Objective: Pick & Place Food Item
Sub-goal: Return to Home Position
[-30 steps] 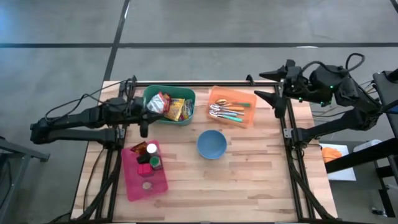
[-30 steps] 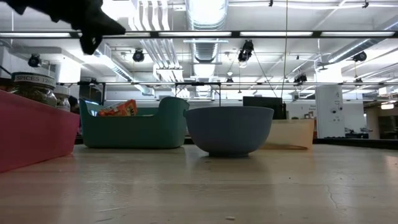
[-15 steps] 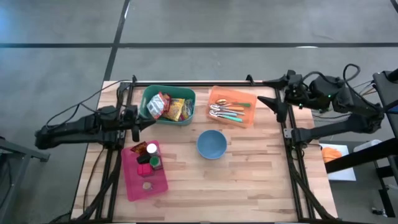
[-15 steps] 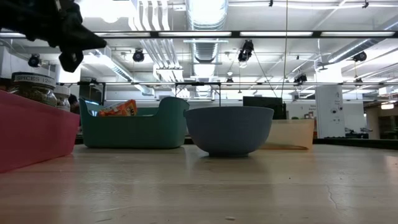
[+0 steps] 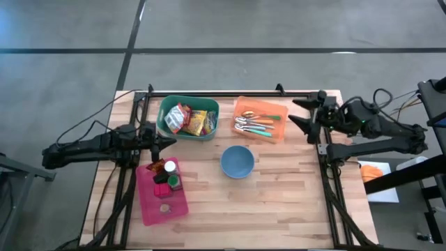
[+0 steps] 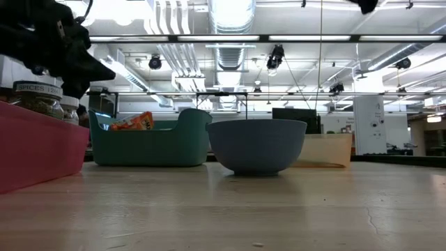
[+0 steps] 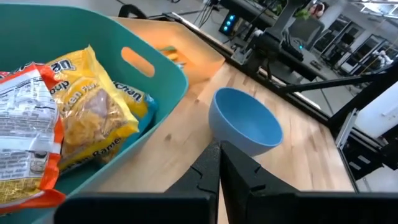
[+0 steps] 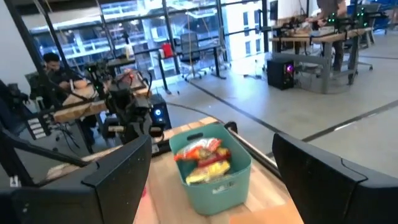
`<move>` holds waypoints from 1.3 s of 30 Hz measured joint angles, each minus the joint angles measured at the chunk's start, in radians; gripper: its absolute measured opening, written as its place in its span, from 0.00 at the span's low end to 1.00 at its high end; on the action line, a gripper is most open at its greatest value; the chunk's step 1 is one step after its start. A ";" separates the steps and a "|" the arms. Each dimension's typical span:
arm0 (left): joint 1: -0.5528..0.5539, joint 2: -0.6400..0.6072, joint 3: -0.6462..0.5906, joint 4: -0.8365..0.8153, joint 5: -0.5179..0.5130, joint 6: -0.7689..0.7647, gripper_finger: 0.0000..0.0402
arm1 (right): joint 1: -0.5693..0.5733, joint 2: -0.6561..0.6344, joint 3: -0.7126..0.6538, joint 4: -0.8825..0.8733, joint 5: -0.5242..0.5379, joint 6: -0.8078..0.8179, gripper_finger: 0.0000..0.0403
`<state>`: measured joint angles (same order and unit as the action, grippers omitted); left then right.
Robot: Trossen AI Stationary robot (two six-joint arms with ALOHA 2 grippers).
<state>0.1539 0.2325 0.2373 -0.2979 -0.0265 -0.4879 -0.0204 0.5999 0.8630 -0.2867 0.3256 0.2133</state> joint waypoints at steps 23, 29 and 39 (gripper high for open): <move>-0.001 0.000 -0.050 0.038 -0.036 0.074 0.03 | 0.000 -0.181 -0.627 0.586 -0.022 0.099 0.82; -0.004 -0.002 -0.129 0.110 -0.045 0.078 0.03 | 0.000 -0.228 -0.721 0.701 -0.058 0.078 0.82; -0.016 0.000 -0.233 0.317 0.002 0.207 0.03 | 0.001 -0.260 -0.787 0.751 -0.188 0.015 0.82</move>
<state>0.1382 0.2321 0.0040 0.0189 -0.0243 -0.2809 -0.0196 0.3397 0.0761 0.4644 0.1378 0.2287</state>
